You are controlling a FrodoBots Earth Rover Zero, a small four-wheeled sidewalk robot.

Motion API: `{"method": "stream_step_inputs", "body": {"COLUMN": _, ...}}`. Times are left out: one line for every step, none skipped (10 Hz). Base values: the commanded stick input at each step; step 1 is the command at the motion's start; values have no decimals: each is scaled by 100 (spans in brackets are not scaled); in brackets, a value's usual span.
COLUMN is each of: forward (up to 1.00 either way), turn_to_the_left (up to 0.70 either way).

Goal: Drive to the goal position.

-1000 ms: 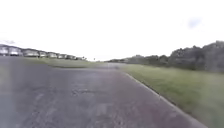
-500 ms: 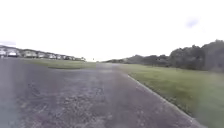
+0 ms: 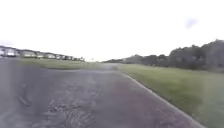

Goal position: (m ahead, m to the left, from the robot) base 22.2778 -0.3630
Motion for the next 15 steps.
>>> {"method": "stream_step_inputs", "body": {"forward": 70, "turn_to_the_left": 2}}
{"method": "stream_step_inputs", "body": {"forward": 70, "turn_to_the_left": 2}}
{"method": "stream_step_inputs", "body": {"forward": 70, "turn_to_the_left": 2}}
{"method": "stream_step_inputs", "body": {"forward": 70, "turn_to_the_left": 2}}
{"method": "stream_step_inputs", "body": {"forward": 70, "turn_to_the_left": 2}}
{"method": "stream_step_inputs", "body": {"forward": 70, "turn_to_the_left": 2}}
{"method": "stream_step_inputs", "body": {"forward": 70, "turn_to_the_left": 2}}
{"method": "stream_step_inputs", "body": {"forward": 70, "turn_to_the_left": 3}}
{"method": "stream_step_inputs", "body": {"forward": 70, "turn_to_the_left": 8}}
{"method": "stream_step_inputs", "body": {"forward": 70, "turn_to_the_left": 28}}
{"method": "stream_step_inputs", "body": {"forward": 70, "turn_to_the_left": 35}}
{"method": "stream_step_inputs", "body": {"forward": 70, "turn_to_the_left": 35}}
{"method": "stream_step_inputs", "body": {"forward": 70, "turn_to_the_left": 35}}
{"method": "stream_step_inputs", "body": {"forward": 70, "turn_to_the_left": 0}}
{"method": "stream_step_inputs", "body": {"forward": 70, "turn_to_the_left": 0}}
